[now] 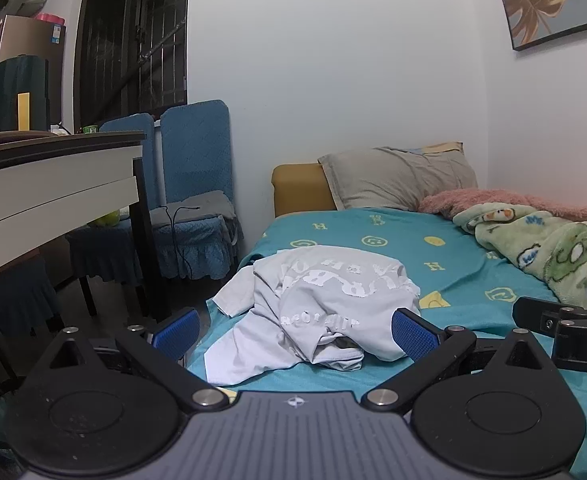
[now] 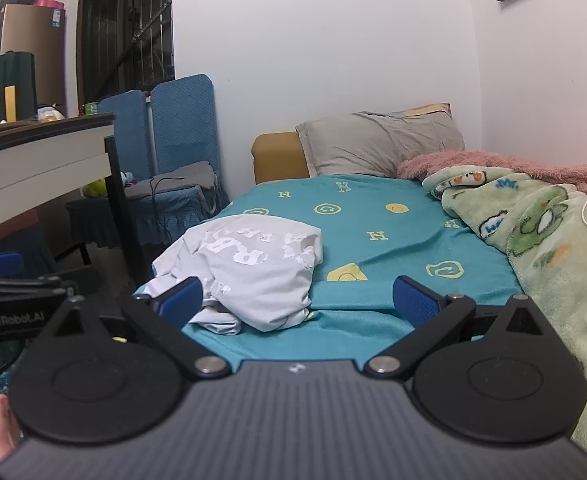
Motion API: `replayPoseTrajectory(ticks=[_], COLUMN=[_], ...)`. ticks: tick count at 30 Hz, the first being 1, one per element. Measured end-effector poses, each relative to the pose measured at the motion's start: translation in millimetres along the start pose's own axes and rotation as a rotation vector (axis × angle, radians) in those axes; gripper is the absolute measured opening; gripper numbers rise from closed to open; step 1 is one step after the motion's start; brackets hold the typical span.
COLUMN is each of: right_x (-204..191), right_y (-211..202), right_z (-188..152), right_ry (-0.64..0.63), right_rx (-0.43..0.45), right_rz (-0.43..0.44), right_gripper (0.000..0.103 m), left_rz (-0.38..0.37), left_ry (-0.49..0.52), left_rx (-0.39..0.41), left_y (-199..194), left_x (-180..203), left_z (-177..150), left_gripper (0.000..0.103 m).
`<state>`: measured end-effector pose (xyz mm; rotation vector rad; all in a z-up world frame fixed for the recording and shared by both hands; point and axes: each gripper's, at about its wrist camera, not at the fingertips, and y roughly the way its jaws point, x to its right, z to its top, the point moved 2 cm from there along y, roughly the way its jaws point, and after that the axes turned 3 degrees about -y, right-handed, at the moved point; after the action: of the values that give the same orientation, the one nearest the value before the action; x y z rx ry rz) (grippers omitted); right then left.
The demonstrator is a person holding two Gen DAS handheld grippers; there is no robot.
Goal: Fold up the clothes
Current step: 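Move both grippers toward the crumpled white T-shirt on the bed, then grasp the T-shirt with the left gripper while the right gripper grasps it too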
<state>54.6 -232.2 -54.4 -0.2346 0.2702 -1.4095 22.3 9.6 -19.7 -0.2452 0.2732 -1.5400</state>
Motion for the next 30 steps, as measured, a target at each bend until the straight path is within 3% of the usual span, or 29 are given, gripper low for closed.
replayPoseTrajectory(ticks=[13, 19, 22, 25, 30], right_x=[-1, -3, 5, 21, 44], right_y=[1, -8, -13, -8, 4], right_z=[-1, 6, 16, 36, 78], right_ry=[0.007, 0.002, 0.037, 0.091, 0.120], right_rx=[-0.002, 0.075, 0.121, 0.122, 0.118], right_rz=[-0.002, -0.034, -0.051, 0.005, 0.022], right_gripper=[0.103, 0.103, 0.103, 0.103, 0.101], left_rz=[0.011, 0.026, 0.013, 0.003, -0.059], left_ry=[0.020, 0.048, 0.041, 0.040, 0.081], left_rx=[-0.014, -0.037, -0.069, -0.113, -0.251], left_y=[1, 8, 14, 24, 68], left_x=[5, 9, 8, 7, 15], left_z=[-1, -2, -4, -8, -16], left_gripper=[0.103, 0.103, 0.103, 0.103, 0.103])
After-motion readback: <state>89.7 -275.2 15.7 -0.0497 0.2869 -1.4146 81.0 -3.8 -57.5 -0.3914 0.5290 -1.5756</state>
